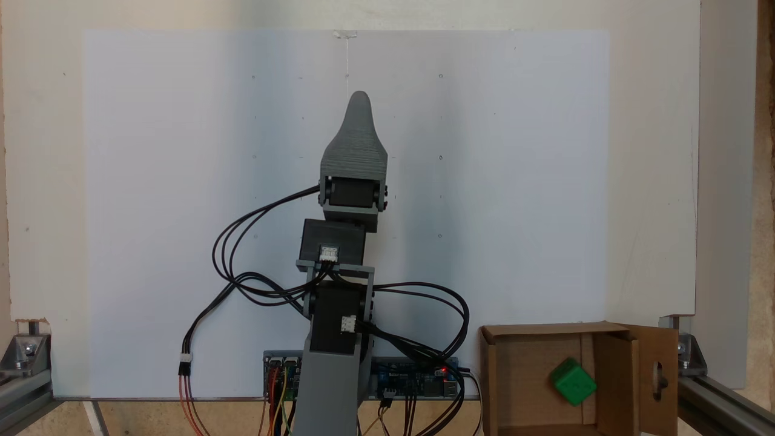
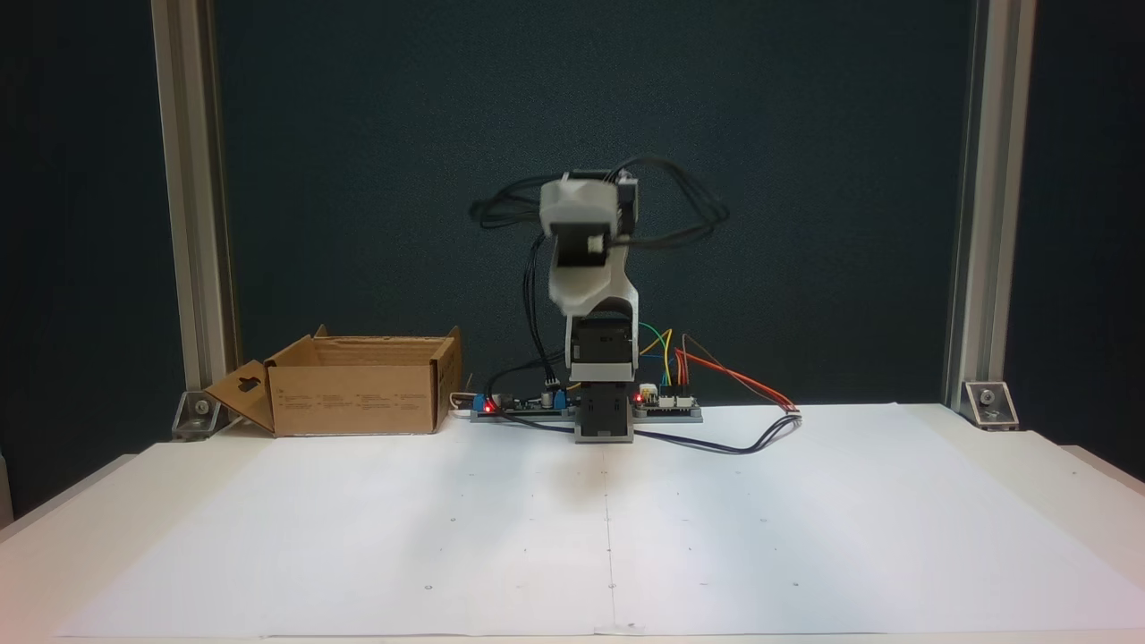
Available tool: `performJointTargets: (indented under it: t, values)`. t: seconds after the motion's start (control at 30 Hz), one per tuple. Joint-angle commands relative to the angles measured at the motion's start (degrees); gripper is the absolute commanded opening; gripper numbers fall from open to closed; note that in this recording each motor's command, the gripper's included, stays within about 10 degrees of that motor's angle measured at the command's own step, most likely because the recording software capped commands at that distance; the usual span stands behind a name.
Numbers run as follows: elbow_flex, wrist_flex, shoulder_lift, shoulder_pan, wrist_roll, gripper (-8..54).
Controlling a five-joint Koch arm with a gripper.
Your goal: Grasp a green dice and put it in the bin.
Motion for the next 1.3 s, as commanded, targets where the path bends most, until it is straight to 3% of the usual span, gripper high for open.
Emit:
performJointTargets:
  t: [0.0,0.8,1.27]
  values:
    - [-0.4,-9.5,6.6,0.4,2.3,46.0]
    - [31.9,-63.8,6.5,-0.4,2.1,44.2]
    - [40.9,-72.5,6.4,-7.5,2.1,43.9]
